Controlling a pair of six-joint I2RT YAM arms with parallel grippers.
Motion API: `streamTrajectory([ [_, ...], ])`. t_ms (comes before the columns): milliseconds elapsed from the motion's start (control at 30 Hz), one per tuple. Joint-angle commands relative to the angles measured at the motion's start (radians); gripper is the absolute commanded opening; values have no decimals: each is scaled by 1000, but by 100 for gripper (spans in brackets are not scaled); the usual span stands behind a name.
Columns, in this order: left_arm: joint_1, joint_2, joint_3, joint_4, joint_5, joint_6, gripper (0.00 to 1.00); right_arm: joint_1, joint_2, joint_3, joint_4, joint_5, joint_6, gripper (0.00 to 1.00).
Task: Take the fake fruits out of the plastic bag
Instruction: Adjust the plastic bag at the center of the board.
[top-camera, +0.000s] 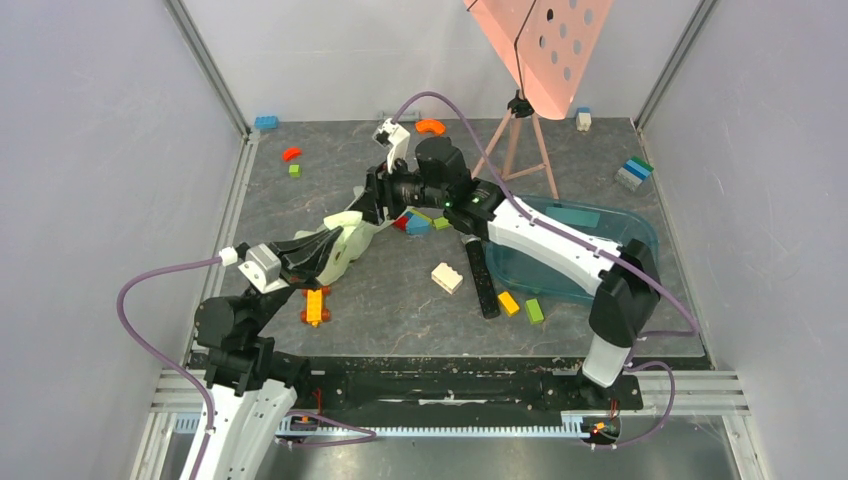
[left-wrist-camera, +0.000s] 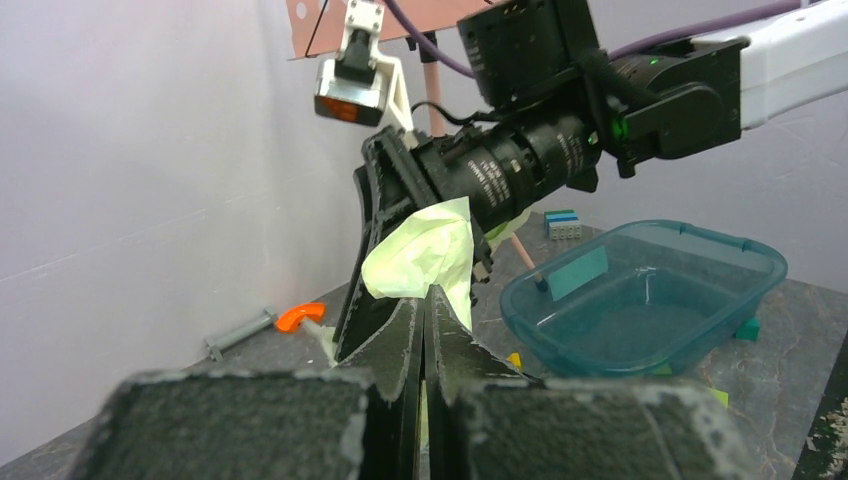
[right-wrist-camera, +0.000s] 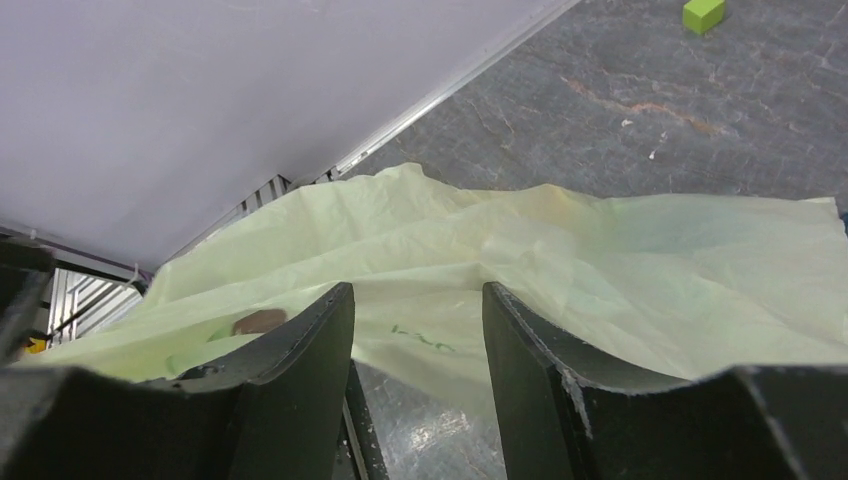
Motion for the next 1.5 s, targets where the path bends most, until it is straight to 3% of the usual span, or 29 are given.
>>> streamTrajectory([
  [0, 5, -8, 20, 25, 0, -37, 2, 5, 47, 28, 56, -3, 24, 53],
  [133, 5, -17, 17, 8, -38, -30, 2, 6, 57, -41, 82, 25, 11, 53],
  [567, 5, -63, -4, -36, -151, -7, 2, 5, -29, -293, -1, 348, -134, 59],
  [967, 5, -86, -32, -50, -138, -4, 2, 10, -297, -632, 57, 344, -125, 63],
  [1167, 5, -107, -42, -52, -77, -23, 2, 17, -327, -631, 108, 303, -124, 64],
  [1467, 5, -213, -93, -64, 4, -16, 2, 16, -219, -454, 196, 252, -93, 64],
])
